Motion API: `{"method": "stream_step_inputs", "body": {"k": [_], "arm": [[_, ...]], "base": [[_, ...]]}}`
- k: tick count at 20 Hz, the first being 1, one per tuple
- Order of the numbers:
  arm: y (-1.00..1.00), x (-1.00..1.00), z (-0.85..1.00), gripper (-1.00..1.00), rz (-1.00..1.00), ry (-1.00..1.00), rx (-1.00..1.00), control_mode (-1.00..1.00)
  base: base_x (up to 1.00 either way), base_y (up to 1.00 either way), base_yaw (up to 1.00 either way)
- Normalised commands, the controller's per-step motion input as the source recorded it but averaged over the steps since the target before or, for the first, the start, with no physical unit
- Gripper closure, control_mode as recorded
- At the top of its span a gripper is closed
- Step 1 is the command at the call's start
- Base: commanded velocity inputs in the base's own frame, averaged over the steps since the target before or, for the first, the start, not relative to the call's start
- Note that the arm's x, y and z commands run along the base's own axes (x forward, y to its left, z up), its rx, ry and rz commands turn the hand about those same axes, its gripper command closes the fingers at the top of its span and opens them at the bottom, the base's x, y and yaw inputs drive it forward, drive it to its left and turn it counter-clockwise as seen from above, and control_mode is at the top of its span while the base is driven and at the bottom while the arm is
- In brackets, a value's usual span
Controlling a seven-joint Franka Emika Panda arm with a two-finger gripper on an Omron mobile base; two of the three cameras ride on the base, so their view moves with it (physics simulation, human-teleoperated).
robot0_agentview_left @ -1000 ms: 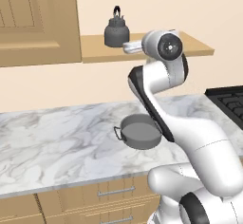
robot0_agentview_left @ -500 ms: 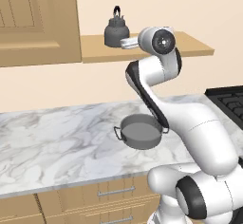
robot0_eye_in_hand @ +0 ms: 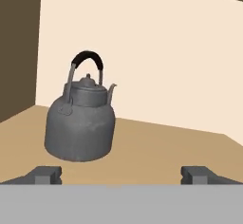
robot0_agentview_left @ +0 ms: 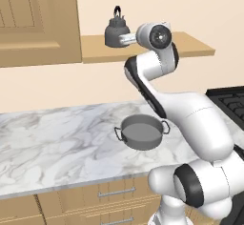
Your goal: Pick the kettle from the cabinet and place it on a stove burner. Then pick the pot from the counter and place it on another stove burner. Finally, turn both burners on.
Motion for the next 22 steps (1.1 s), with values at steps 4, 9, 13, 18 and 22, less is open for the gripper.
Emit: {"method": "stream_step_inputs", "body": {"k": [4,9,13,18,22], "arm": [[0.09,0.28,0.16,-1.0,0.0,0.0,0.0,-1.0],[0.25,0.26,0.13,-1.0,0.0,0.0,0.0,-1.0],[0.31,0.26,0.09,-1.0,0.0,0.0,0.0,-1.0],[0.21,0.29,0.1,-1.0,0.0,0.0,0.0,-1.0],[0.14,0.34,0.12,-1.0,0.0,0.0,0.0,-1.0]], "base": [[0.0,0.0,0.0],[0.0,0.0,0.0],[0.0,0.0,0.0],[0.0,0.0,0.0],[0.0,0.0,0.0]]}}
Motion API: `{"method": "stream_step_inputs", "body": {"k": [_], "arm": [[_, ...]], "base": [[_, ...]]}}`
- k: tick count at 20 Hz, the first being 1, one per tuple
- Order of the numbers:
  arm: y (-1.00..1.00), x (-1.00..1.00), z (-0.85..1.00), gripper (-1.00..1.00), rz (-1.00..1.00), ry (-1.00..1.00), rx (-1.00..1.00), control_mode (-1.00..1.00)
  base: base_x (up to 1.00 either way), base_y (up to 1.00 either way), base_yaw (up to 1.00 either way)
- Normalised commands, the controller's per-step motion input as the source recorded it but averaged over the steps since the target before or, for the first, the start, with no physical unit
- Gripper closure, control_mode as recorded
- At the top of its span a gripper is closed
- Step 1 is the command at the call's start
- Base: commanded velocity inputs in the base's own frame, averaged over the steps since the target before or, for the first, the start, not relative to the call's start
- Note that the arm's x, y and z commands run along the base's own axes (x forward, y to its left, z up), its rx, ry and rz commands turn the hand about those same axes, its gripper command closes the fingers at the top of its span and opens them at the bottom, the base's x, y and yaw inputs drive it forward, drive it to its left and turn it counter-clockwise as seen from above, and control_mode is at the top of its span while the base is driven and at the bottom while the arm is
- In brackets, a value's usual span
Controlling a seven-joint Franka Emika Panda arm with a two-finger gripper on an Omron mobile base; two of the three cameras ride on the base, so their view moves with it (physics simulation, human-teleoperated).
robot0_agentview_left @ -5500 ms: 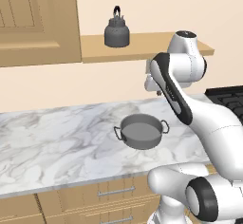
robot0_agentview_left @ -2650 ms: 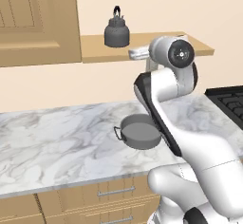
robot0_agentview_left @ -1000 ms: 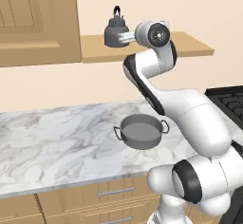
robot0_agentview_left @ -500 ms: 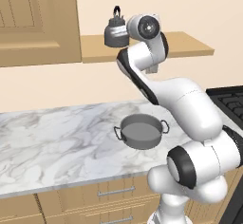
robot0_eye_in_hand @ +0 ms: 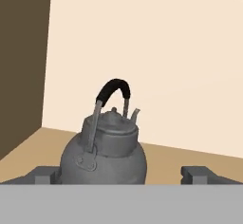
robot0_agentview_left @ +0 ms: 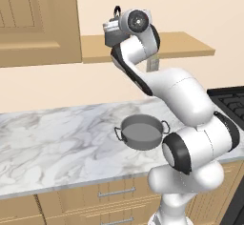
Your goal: Pick the kettle from the cabinet and place it on a stove burner. Then pick the pot from the counter and place it on another stove burner. Finally, turn both burners on.
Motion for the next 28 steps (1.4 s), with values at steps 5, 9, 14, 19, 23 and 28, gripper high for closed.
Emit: {"method": "stream_step_inputs", "body": {"k": [5,9,14,19,23,28], "arm": [[0.22,0.34,0.11,-1.0,0.0,0.0,0.0,-1.0],[0.18,0.24,0.04,-1.0,0.0,0.0,0.0,-1.0],[0.0,0.2,0.0,-1.0,0.0,0.0,0.0,-1.0],[0.0,0.25,0.0,-1.0,0.0,0.0,0.0,-1.0],[0.0,0.26,0.0,-1.0,0.0,0.0,0.0,-1.0],[0.0,0.23,0.0,-1.0,0.0,0.0,0.0,-1.0]], "base": [[0.0,0.0,0.0],[0.0,0.0,0.0],[0.0,0.0,0.0],[0.0,0.0,0.0],[0.0,0.0,0.0],[0.0,0.0,0.0]]}}
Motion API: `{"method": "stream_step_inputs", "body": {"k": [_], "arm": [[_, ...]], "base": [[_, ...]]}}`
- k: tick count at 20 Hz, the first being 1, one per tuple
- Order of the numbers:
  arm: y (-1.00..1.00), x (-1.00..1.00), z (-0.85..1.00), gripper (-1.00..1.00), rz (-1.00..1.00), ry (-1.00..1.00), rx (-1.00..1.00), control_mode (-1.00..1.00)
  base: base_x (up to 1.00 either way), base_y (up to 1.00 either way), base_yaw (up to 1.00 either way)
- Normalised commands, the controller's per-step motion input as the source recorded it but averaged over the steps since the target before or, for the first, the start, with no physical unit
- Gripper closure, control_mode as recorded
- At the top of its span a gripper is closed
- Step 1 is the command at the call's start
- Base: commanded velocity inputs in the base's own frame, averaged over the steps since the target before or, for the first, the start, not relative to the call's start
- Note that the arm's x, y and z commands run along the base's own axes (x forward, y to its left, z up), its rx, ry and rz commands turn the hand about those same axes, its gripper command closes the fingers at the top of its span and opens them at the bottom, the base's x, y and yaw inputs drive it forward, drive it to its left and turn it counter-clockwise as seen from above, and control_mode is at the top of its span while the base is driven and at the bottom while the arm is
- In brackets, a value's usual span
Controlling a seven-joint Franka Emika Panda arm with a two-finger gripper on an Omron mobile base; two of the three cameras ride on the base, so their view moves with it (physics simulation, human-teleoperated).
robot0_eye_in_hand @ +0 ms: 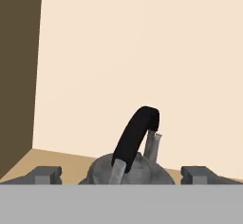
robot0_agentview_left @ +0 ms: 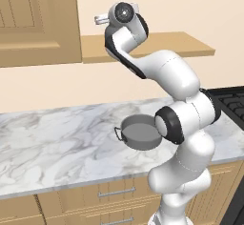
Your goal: Pick the kettle from the cabinet and place it on a stove burner. Then pick the pot from the counter and place it on another stove burner. Finally, turn both burners on.
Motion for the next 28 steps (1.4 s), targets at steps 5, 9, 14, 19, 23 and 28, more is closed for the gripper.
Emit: {"method": "stream_step_inputs", "body": {"k": [5,9,14,19,23,28], "arm": [[0.0,0.23,0.0,1.0,0.0,0.0,0.0,-1.0],[0.01,0.16,0.0,1.0,0.0,0.0,0.0,-1.0],[0.0,0.0,-0.01,1.0,0.0,0.0,0.0,-1.0],[0.0,0.0,0.0,1.0,0.0,0.0,0.0,-1.0],[0.0,0.0,0.0,1.0,0.0,0.0,0.0,-1.0],[0.0,0.0,0.0,1.0,0.0,0.0,0.0,-1.0]], "base": [[0.0,0.0,0.0],[0.0,0.0,0.0],[0.0,0.0,0.0],[0.0,0.0,0.0],[0.0,0.0,0.0],[0.0,0.0,0.0]]}}
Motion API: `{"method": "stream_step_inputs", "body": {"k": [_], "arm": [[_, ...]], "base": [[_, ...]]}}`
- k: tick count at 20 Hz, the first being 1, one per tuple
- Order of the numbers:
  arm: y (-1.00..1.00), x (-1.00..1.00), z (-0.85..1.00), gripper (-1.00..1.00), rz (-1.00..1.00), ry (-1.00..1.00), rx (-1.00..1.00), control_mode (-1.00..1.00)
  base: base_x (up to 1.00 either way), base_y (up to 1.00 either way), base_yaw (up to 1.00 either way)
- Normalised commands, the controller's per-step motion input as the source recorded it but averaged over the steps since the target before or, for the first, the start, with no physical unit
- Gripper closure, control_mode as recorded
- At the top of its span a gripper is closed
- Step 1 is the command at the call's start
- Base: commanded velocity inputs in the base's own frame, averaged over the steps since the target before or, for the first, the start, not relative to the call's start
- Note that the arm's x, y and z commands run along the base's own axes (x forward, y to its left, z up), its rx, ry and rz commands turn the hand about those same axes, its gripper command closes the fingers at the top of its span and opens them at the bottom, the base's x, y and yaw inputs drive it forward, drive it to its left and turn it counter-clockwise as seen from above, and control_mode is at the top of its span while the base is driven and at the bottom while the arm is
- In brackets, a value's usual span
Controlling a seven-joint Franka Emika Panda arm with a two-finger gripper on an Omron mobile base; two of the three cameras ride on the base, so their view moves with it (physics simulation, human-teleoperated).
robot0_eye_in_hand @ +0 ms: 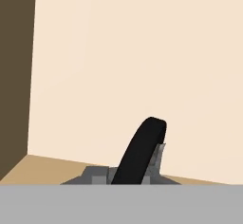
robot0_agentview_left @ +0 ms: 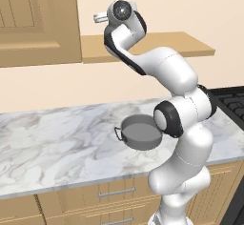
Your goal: Pick the kettle from the cabinet and place it on a stove burner. Then pick the pot from the counter and place it on another stove burner. Finally, turn both burners on.
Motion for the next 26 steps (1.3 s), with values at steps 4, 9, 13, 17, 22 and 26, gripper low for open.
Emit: {"method": "stream_step_inputs", "body": {"k": [4,9,13,17,22,26], "arm": [[0.0,0.0,0.0,1.0,0.0,0.0,0.0,-1.0],[0.01,-0.04,0.0,1.0,0.0,0.0,0.0,-1.0],[-0.01,-0.23,0.0,1.0,-0.02,0.0,0.0,-1.0],[-0.15,-0.32,0.0,1.0,-0.02,0.0,0.01,-1.0],[-0.39,-0.32,0.0,1.0,-0.01,0.0,0.03,-1.0],[-0.44,-0.26,0.01,1.0,0.0,0.0,0.02,-1.0]], "base": [[0.0,0.0,0.0],[0.0,0.0,0.0],[0.0,0.0,0.0],[0.0,0.0,0.0],[0.0,0.0,0.0],[0.0,0.0,0.0]]}}
